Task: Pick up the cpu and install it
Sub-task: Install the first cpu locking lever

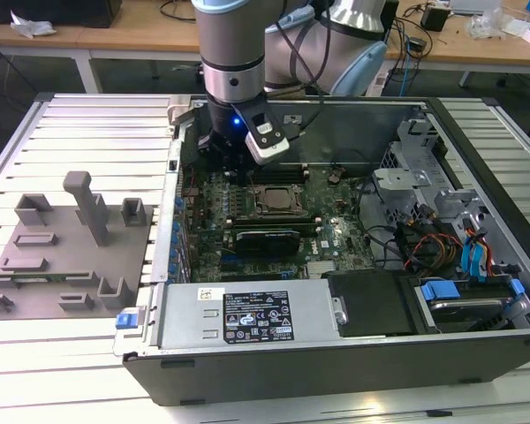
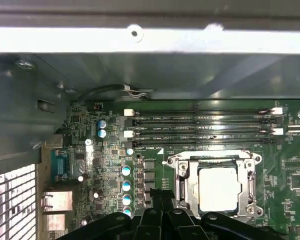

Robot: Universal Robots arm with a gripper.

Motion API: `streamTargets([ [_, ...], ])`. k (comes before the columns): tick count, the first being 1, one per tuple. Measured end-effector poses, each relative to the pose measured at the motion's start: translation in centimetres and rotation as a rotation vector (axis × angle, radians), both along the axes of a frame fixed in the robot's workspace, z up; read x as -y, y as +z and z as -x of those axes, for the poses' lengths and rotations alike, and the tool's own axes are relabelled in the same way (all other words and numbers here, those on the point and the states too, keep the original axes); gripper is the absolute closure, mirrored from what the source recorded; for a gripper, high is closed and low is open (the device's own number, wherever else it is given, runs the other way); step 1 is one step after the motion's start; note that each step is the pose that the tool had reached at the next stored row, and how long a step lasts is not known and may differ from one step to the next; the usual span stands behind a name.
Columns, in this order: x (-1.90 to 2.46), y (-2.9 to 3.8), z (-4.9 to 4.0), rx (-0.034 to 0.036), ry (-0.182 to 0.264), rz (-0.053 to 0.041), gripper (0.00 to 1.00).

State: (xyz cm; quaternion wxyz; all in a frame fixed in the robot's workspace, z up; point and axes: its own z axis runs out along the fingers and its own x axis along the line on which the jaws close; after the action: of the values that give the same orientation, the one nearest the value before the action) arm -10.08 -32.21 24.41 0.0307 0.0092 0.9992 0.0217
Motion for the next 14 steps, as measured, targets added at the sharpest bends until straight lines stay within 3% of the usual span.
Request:
streamTargets([
  [5,0.0,1.0,0.0,0.0004,-0.001,0.0001,0.89],
  [8,0.0,1.06,0.28,0.0027,-0.001,-0.0017,0.89],
  [10,0.0,1.05,0.56,0.0043,-0.001,-0.0089,0.89],
  [11,0.0,1.05,0.74,0.0054,-0.001,-0.0285,0.89],
  [13,0.0,1.05,0.85,0.006,-0.001,-0.0546,0.89],
  [14,0.0,1.04,0.95,0.0062,-0.001,-0.0724,0.89],
])
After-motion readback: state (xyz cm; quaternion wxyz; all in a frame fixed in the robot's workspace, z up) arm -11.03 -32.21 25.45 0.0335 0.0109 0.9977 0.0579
